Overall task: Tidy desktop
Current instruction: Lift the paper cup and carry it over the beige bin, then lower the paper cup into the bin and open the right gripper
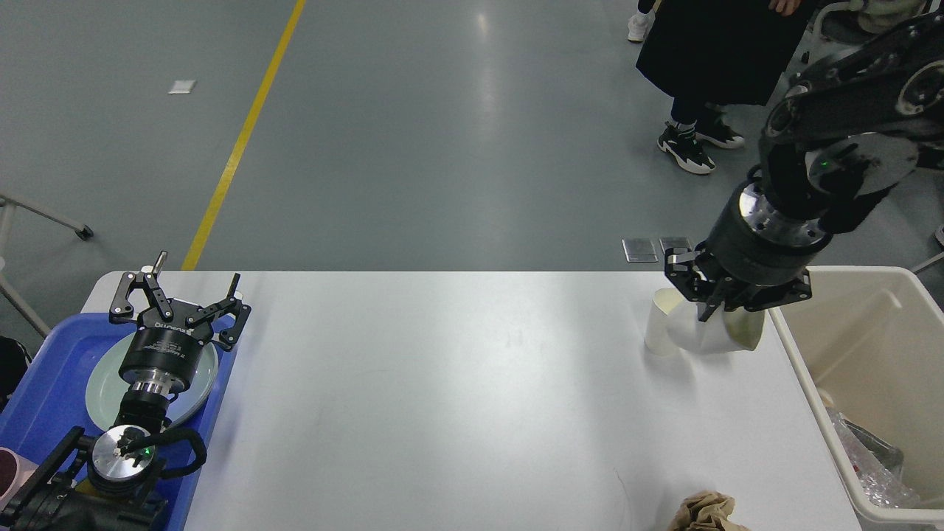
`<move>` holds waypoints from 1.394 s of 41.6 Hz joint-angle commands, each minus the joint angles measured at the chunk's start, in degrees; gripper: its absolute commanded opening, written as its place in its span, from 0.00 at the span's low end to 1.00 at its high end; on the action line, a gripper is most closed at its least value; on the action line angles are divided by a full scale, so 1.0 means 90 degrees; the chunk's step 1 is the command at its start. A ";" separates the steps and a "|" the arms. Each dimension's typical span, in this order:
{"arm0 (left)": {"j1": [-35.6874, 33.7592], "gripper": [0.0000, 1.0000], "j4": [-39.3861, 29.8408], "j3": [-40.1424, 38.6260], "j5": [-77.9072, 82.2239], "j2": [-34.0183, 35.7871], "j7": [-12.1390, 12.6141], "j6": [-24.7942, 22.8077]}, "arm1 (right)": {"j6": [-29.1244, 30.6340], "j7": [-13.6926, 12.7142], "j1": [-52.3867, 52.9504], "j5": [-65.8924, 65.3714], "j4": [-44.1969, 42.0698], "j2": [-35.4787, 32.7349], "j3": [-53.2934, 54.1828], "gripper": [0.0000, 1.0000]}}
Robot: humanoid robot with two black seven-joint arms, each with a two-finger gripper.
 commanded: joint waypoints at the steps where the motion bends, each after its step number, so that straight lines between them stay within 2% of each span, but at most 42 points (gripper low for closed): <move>1: 0.0009 0.96 0.0000 -0.0001 0.0000 0.0000 0.0000 0.0000 | -0.0496 -0.0001 -0.0384 -0.0018 -0.0171 -0.0231 -0.0595 0.00; 10: 0.0009 0.96 0.0000 -0.0001 0.0000 0.0000 0.0000 0.0000 | -0.1395 -0.0030 -0.1575 -0.0038 -0.1040 -0.1012 -0.1045 0.00; 17: 0.0010 0.96 0.0000 -0.0001 0.0000 0.0000 0.0000 0.0000 | -0.1532 -0.0010 -0.2610 -0.0087 -0.1987 -0.1676 -0.0919 0.00; 24: 0.0010 0.96 0.0000 -0.0001 0.0000 0.0000 0.0000 0.0000 | -0.1542 0.0009 -0.4989 -0.0097 -0.4620 -0.2087 -0.0080 0.00; 34: 0.0000 0.96 0.0000 -0.0001 0.0000 0.0000 0.0000 0.0000 | -0.1747 0.0038 -0.7843 -0.0194 -0.7445 -0.1902 0.0956 0.00; 39: 0.0009 0.96 0.0000 -0.0001 0.0000 0.0000 0.0000 0.0000 | -0.2029 0.0068 -0.8879 -0.0253 -0.8422 -0.1522 0.1259 0.00; 47: 0.0009 0.96 0.0000 -0.0001 0.0000 0.0000 0.0000 0.0000 | -0.2967 0.0078 -1.0081 -0.0302 -0.9165 -0.0789 0.1191 0.00; 58: 0.0010 0.96 0.0000 -0.0001 0.0000 0.0000 0.0000 0.0000 | -0.3798 0.0078 -1.0658 -0.0497 -0.9244 -0.0505 0.1142 0.00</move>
